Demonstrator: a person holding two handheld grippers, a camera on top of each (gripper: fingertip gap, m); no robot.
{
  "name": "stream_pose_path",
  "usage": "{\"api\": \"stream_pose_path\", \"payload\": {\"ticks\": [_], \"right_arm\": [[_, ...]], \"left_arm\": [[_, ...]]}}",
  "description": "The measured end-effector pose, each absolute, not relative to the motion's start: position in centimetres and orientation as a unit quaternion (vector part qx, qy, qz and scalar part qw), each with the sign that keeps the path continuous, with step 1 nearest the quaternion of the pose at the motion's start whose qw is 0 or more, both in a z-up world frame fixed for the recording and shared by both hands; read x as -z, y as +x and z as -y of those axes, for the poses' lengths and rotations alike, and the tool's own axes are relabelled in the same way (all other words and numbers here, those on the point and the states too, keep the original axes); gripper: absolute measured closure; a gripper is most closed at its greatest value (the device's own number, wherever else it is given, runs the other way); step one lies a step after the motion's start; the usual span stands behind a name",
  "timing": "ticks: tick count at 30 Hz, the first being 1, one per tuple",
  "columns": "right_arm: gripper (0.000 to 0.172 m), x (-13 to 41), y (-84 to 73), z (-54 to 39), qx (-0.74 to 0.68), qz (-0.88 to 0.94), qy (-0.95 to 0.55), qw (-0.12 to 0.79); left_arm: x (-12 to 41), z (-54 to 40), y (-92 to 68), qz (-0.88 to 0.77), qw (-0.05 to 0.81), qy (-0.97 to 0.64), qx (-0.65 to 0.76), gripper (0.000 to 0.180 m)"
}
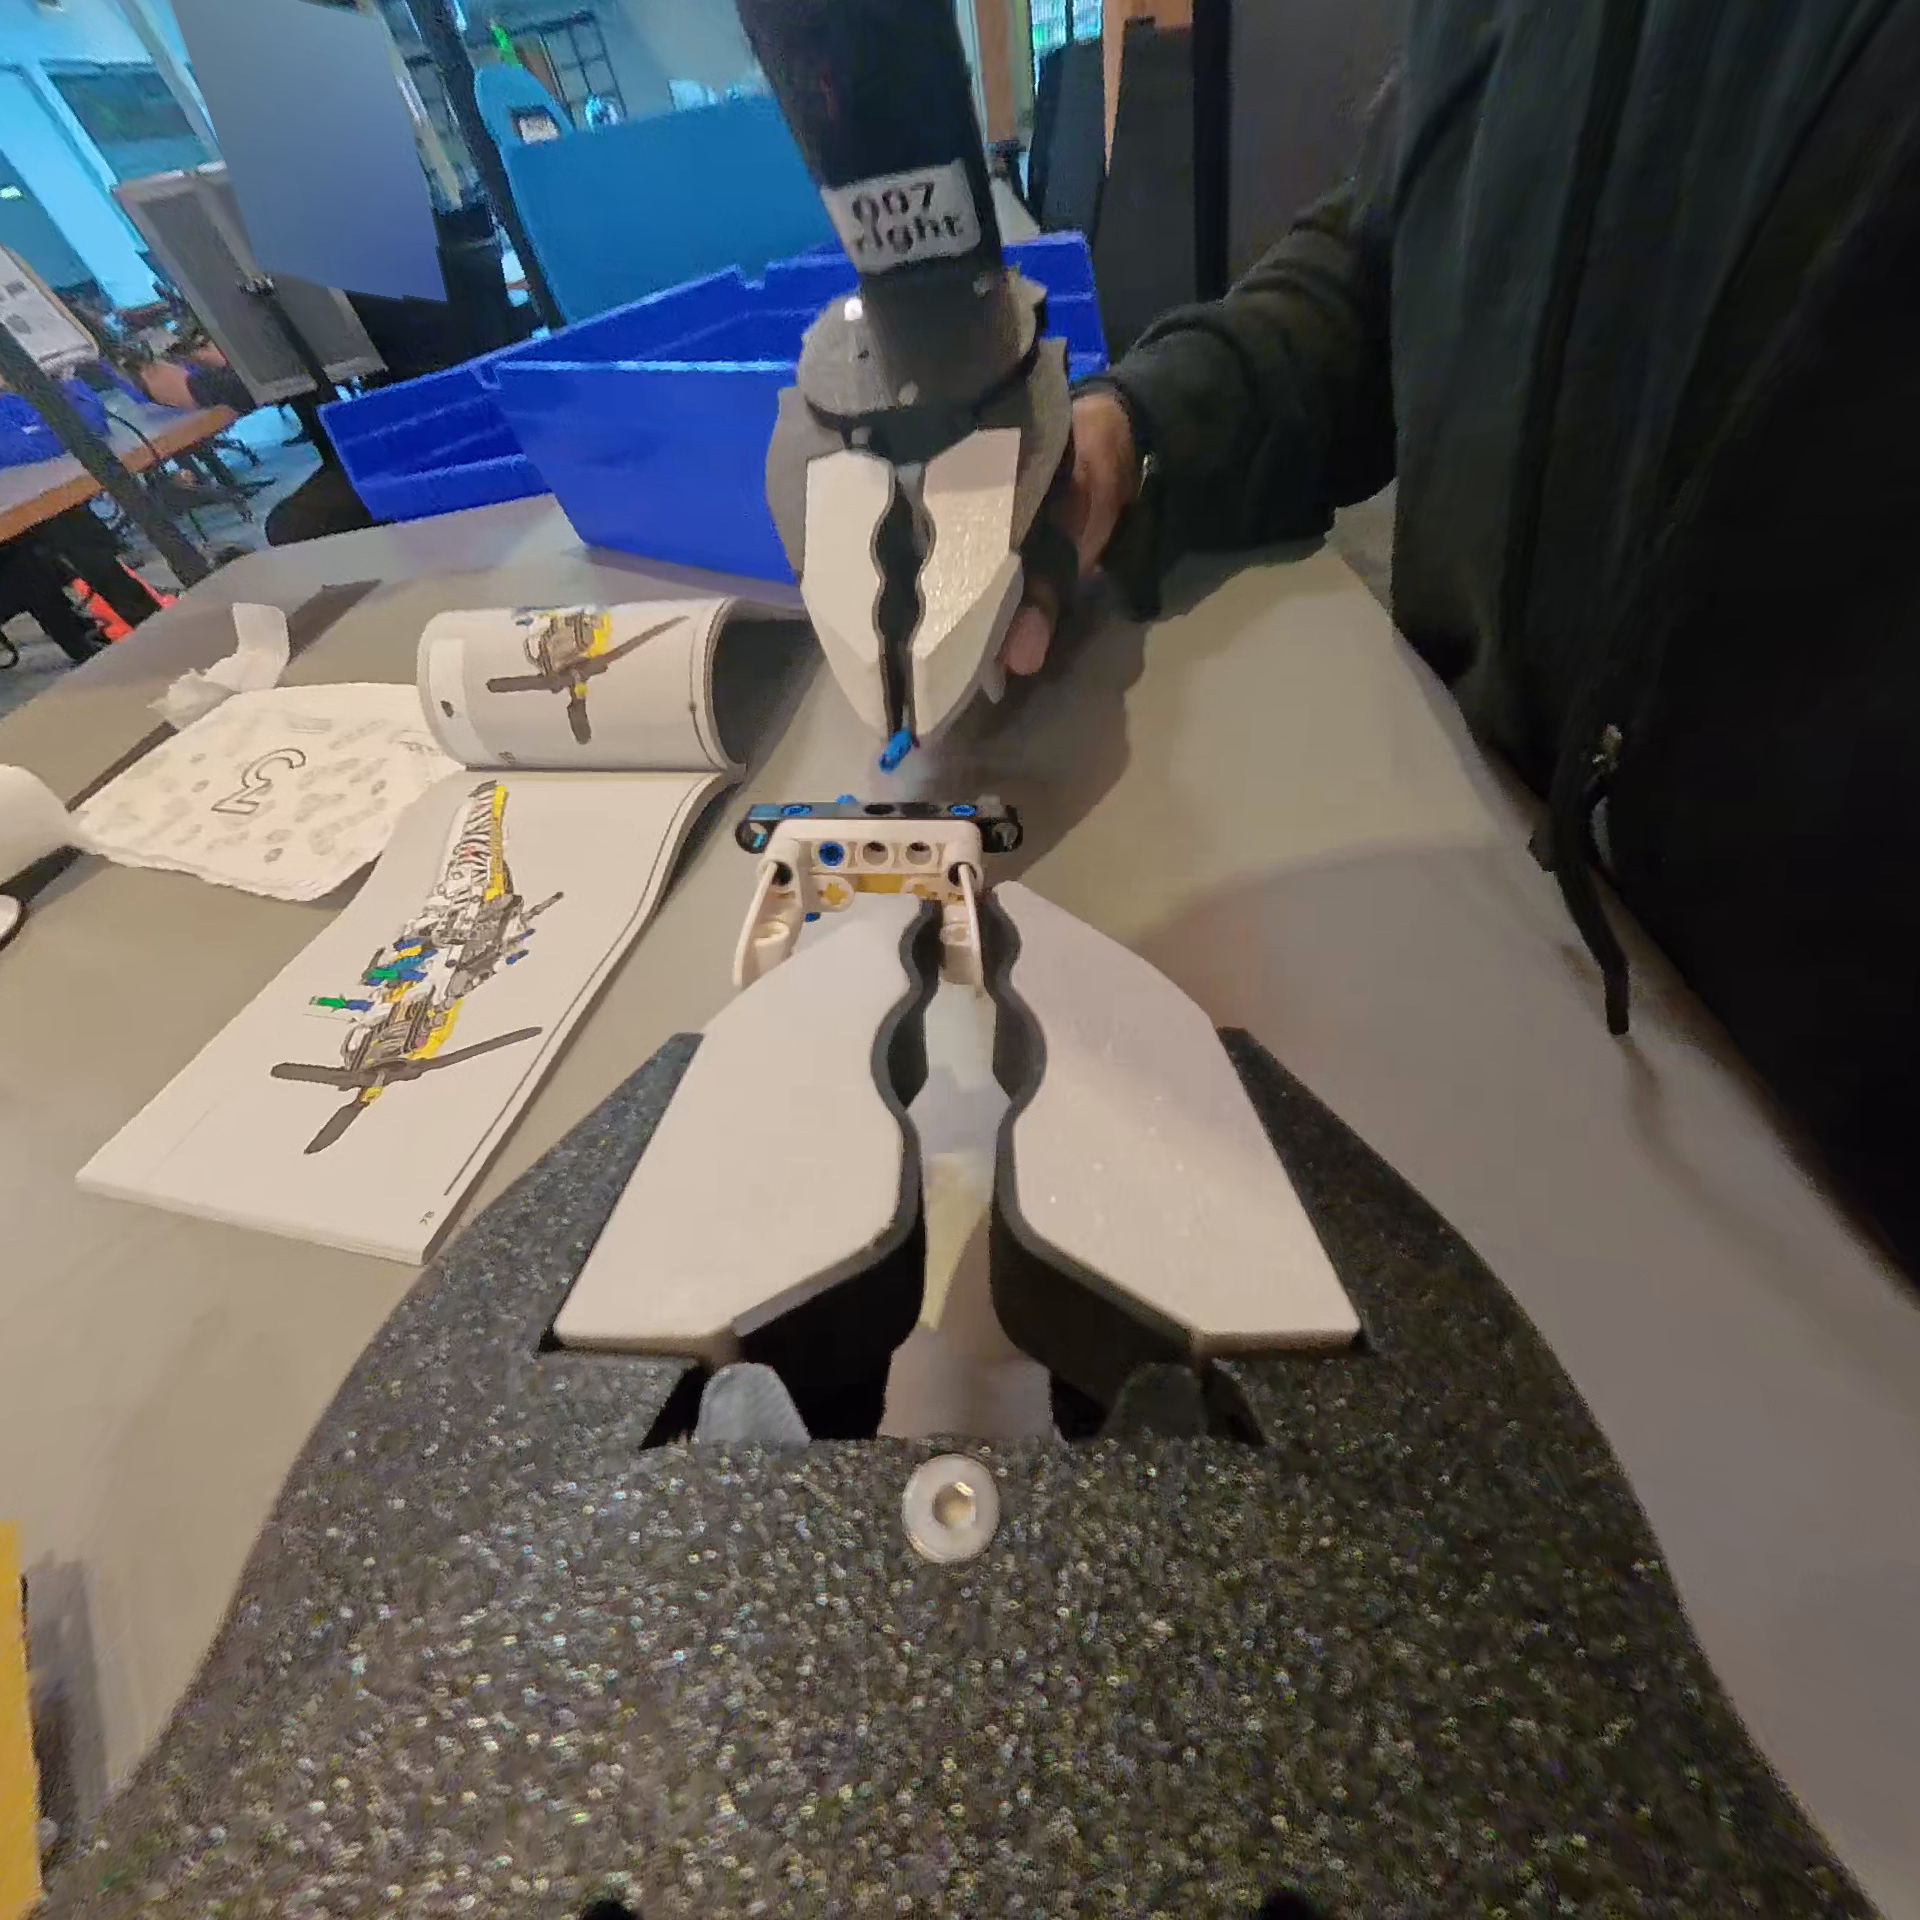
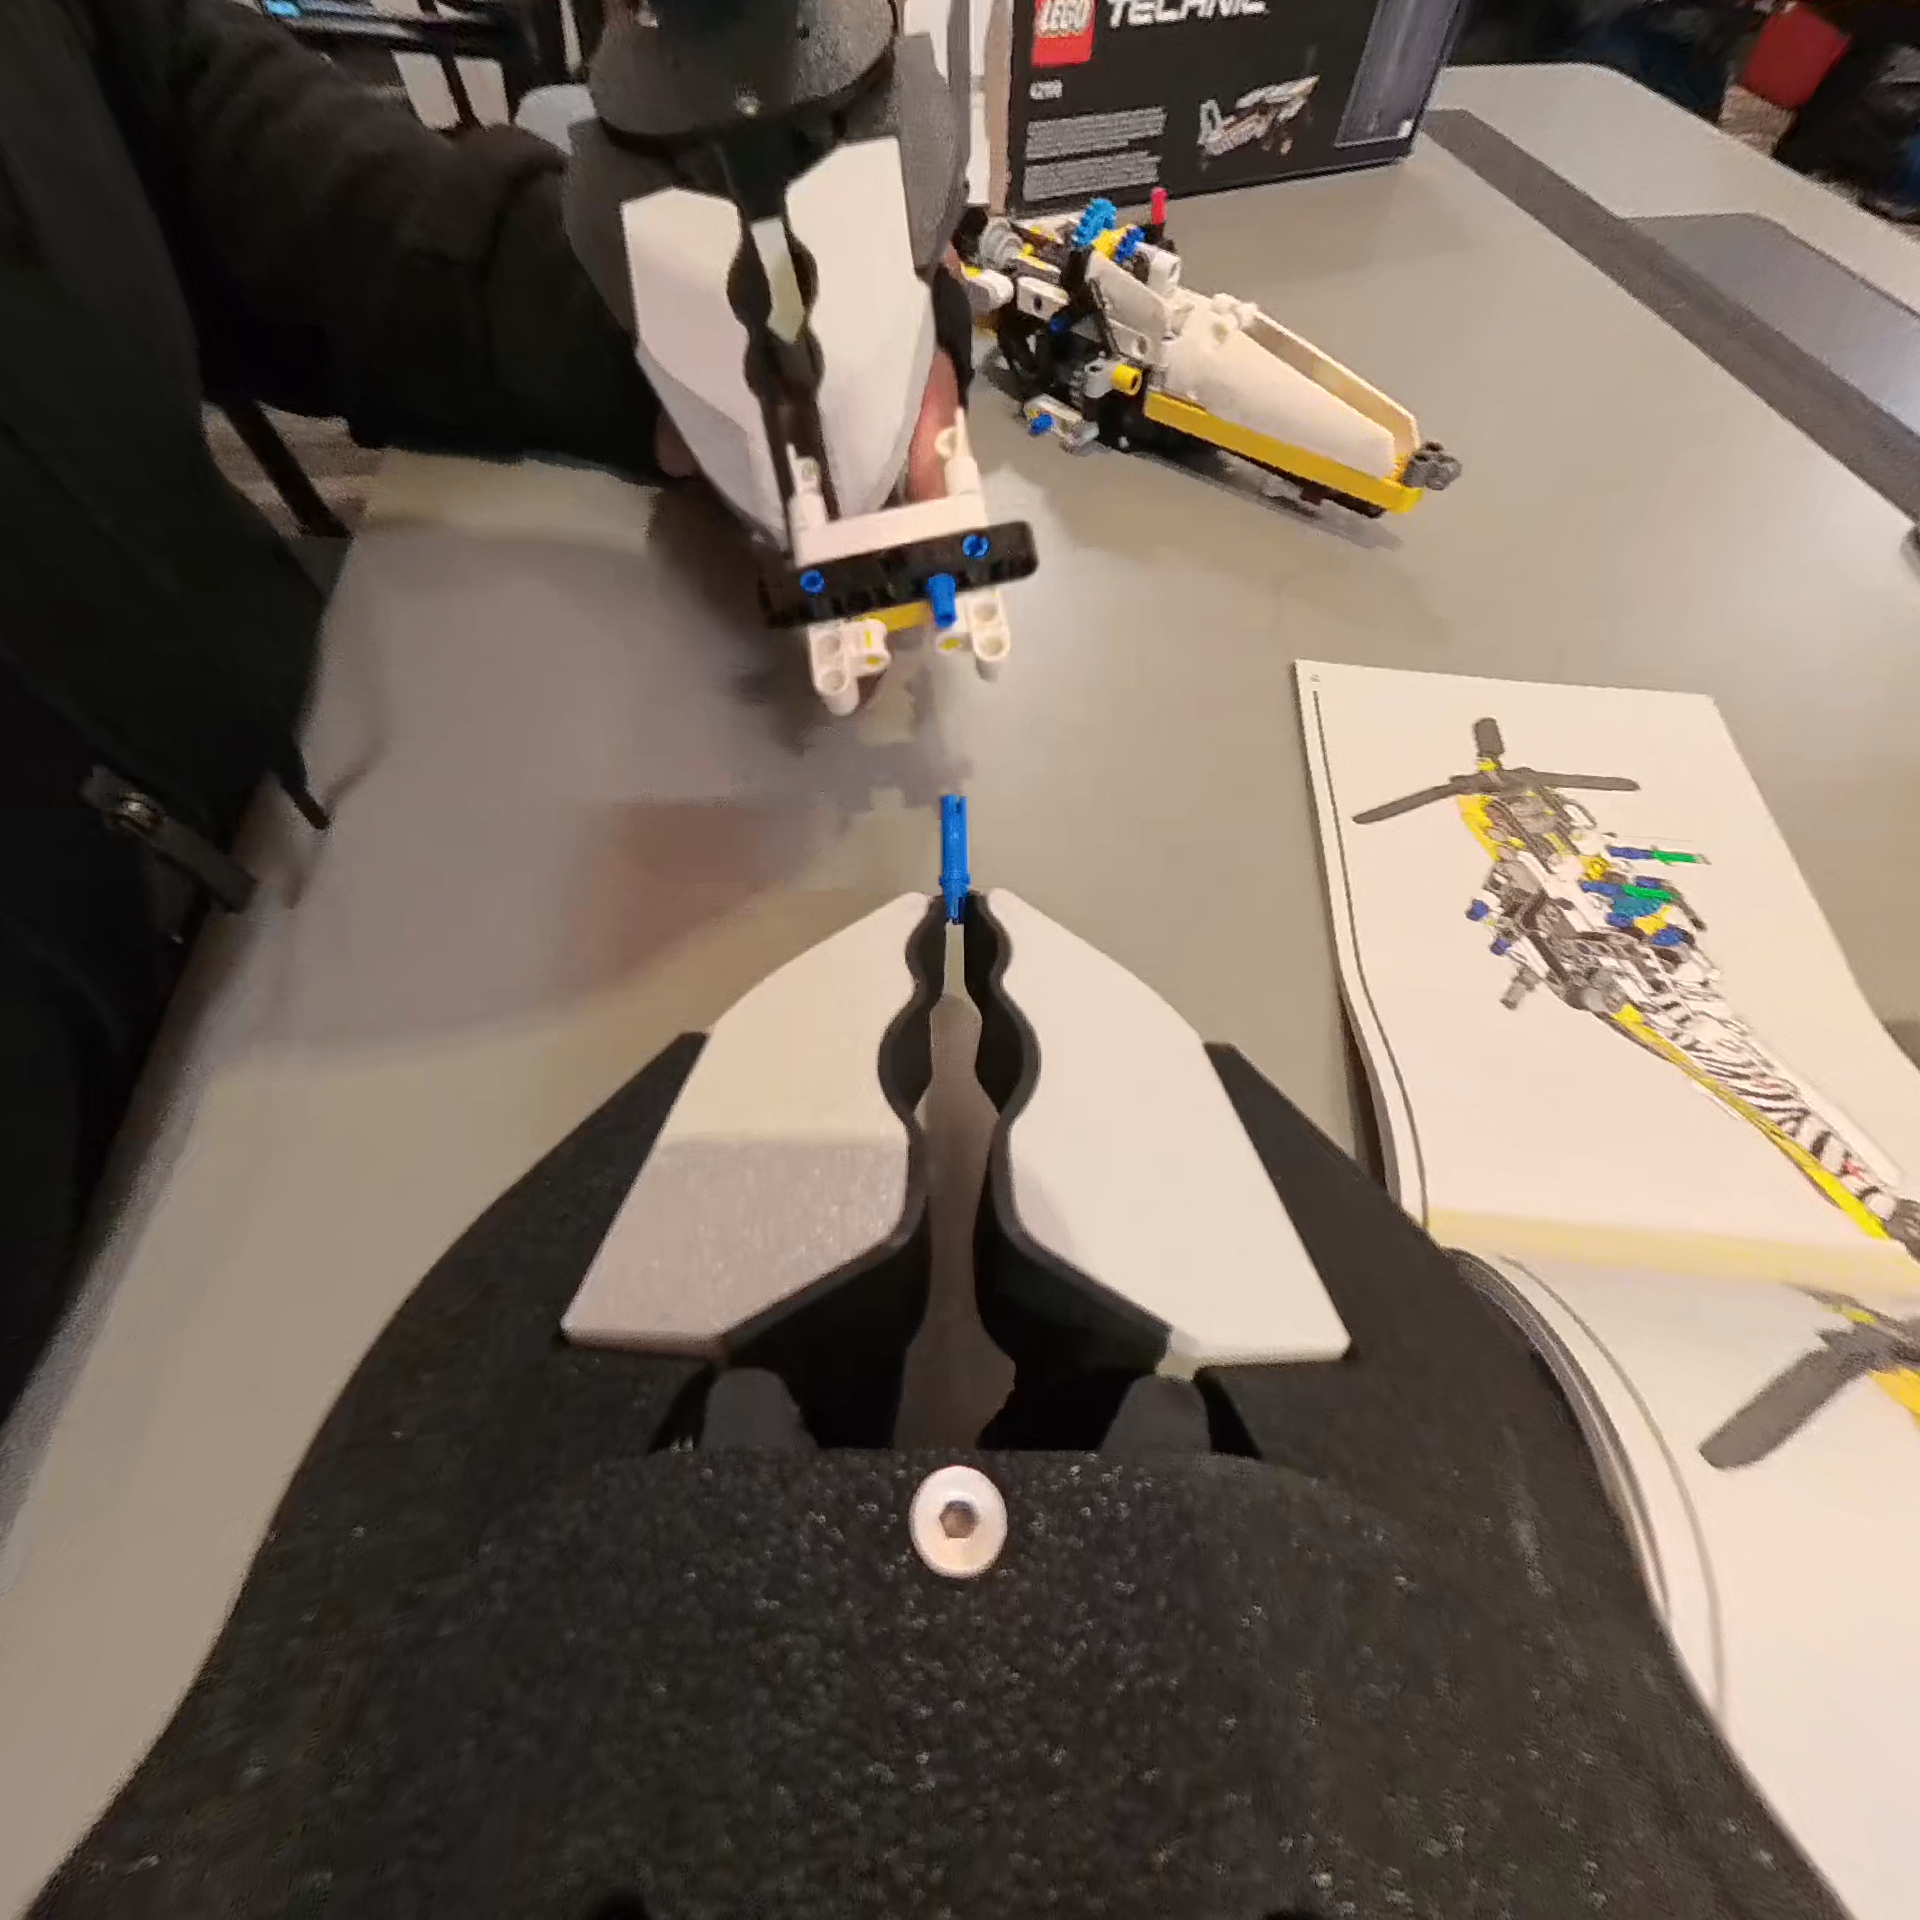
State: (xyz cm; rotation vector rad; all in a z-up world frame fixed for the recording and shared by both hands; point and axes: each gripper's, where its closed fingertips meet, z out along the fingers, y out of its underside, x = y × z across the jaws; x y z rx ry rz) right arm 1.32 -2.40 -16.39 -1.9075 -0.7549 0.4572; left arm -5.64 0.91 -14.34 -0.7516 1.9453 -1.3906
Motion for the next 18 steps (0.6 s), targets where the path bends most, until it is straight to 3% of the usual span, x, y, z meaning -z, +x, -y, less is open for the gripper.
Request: {"api": "stream_pose_path", "payload": {"ticks": [6, 12, 15, 18], "right_arm": [[0.168, 15.4, 4.4, 3.4, -0.101, 0.241, -0.821, 0.507], [0.168, 10.4, 15.4, 10.9, 0.09, 0.022, -0.843, 0.531], [0.167, 9.6, 21.9, 16.7, 0.207, -0.074, -0.85, 0.478], [0.153, 11.5, 24.4, 18.9, 0.202, -0.116, -0.876, 0.422]], "left_arm": [[14.3, -1.3, -5.2, -0.73, 0.325, -0.297, 0.522, 0.171], [14.6, -1.3, -5.0, -0.735, 0.322, -0.302, 0.515, 0.171], [14.5, -1.2, -4.9, -0.734, 0.321, -0.304, 0.515, 0.171], [14.5, -1.2, -4.9, -0.733, 0.321, -0.303, 0.517, 0.171]]}}
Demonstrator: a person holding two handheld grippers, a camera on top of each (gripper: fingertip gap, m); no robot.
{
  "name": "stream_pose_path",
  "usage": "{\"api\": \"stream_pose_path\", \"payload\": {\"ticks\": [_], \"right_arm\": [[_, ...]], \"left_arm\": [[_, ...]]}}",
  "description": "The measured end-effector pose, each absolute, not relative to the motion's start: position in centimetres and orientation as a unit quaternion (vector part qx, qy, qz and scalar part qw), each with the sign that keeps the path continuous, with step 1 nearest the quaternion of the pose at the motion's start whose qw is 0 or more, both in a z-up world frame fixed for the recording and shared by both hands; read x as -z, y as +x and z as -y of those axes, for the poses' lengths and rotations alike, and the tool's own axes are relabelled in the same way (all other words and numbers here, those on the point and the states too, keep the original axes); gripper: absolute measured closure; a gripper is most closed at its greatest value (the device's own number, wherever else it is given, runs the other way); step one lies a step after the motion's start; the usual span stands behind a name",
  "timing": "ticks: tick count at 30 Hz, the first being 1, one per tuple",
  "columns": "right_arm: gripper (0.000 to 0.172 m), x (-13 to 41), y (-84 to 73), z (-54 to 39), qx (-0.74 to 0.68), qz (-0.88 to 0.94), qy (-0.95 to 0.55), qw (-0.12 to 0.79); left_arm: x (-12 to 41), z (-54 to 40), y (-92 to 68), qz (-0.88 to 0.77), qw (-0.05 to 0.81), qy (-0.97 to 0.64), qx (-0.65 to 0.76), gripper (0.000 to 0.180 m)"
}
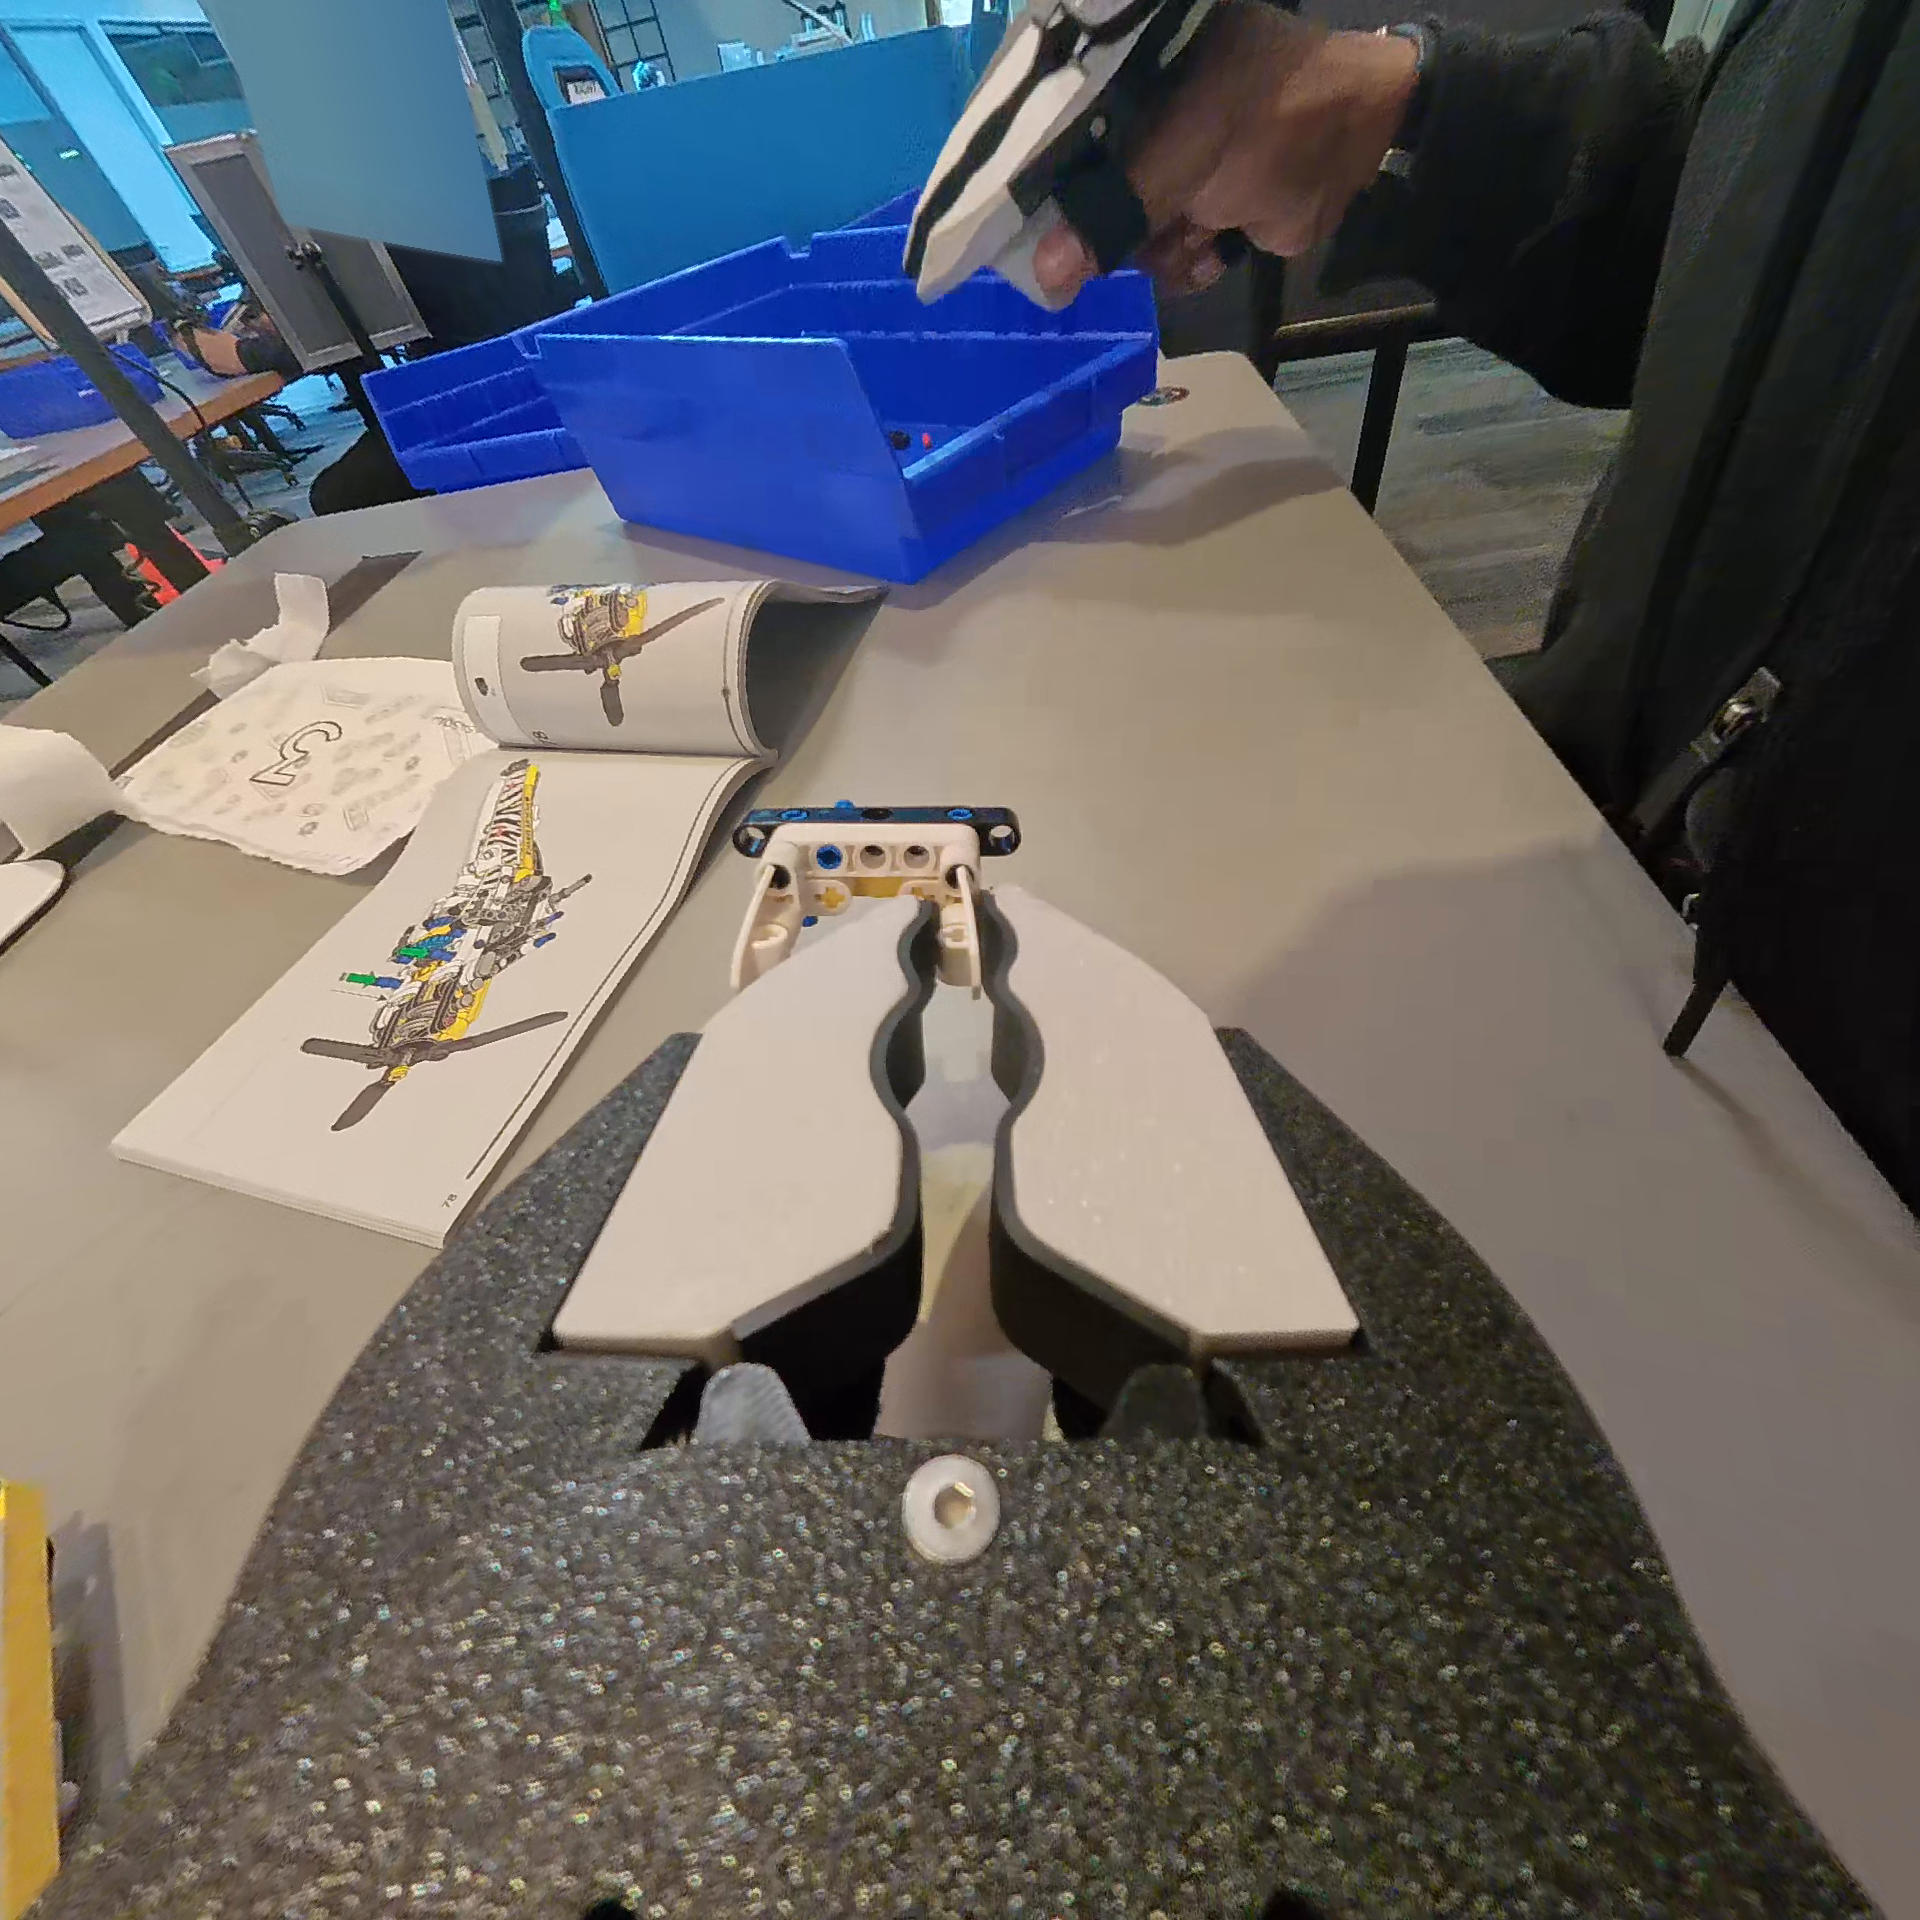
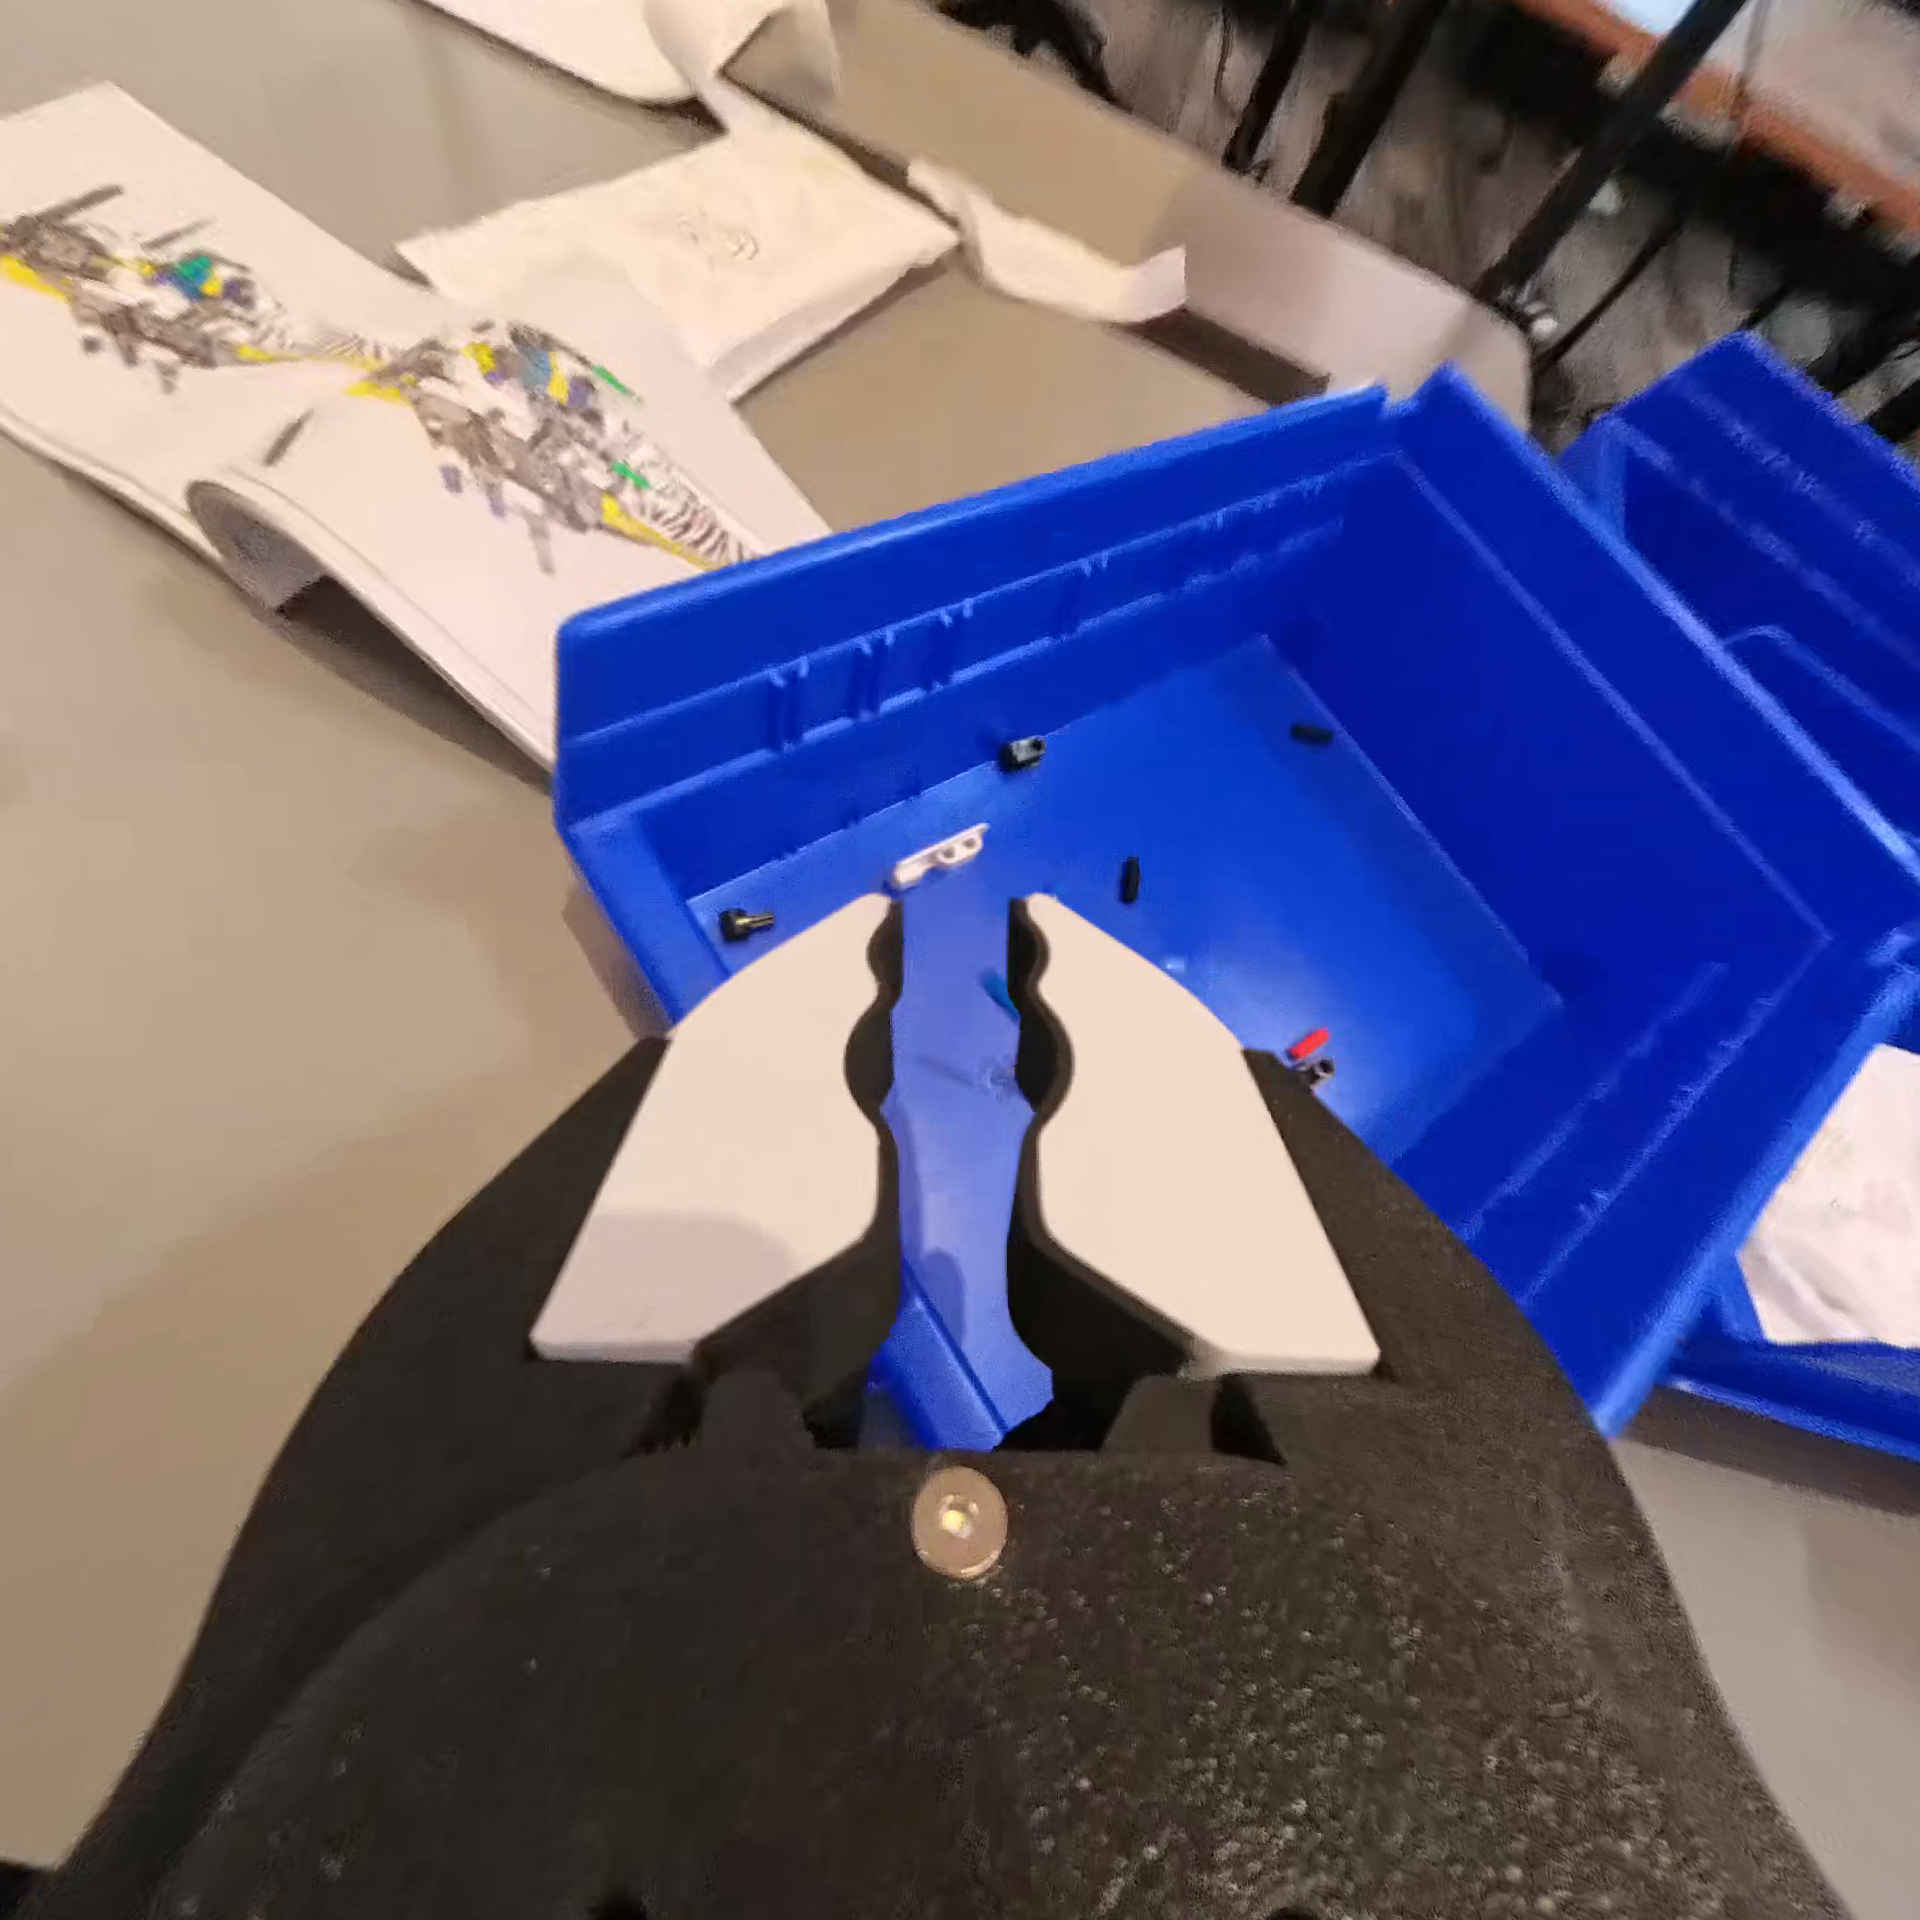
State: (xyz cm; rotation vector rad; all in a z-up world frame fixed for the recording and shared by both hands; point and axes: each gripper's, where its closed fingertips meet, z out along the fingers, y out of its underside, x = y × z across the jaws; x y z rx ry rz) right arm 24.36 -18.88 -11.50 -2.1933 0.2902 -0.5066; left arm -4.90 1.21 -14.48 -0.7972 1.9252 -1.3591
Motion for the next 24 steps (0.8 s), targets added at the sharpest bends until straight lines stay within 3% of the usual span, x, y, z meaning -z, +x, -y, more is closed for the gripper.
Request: {"api": "stream_pose_path", "payload": {"ticks": [6, 15, 24], "right_arm": [[0.15, 11.5, 19.6, 14.0, 0.16, -0.007, -0.886, 0.435], [0.157, 11.8, 1.9, 3.7, -0.101, 0.247, -0.813, 0.518], [0.159, 13.7, -2.6, 0.2, -0.145, 0.313, -0.783, 0.517]], "left_arm": [[14.5, -0.9, -5.1, -0.737, 0.327, -0.293, 0.514, 0.171], [14.4, -0.4, -5.6, -0.743, 0.322, -0.269, 0.521, 0.171], [14.3, 0.0, -6.1, -0.745, 0.314, -0.253, 0.531, 0.171]]}}
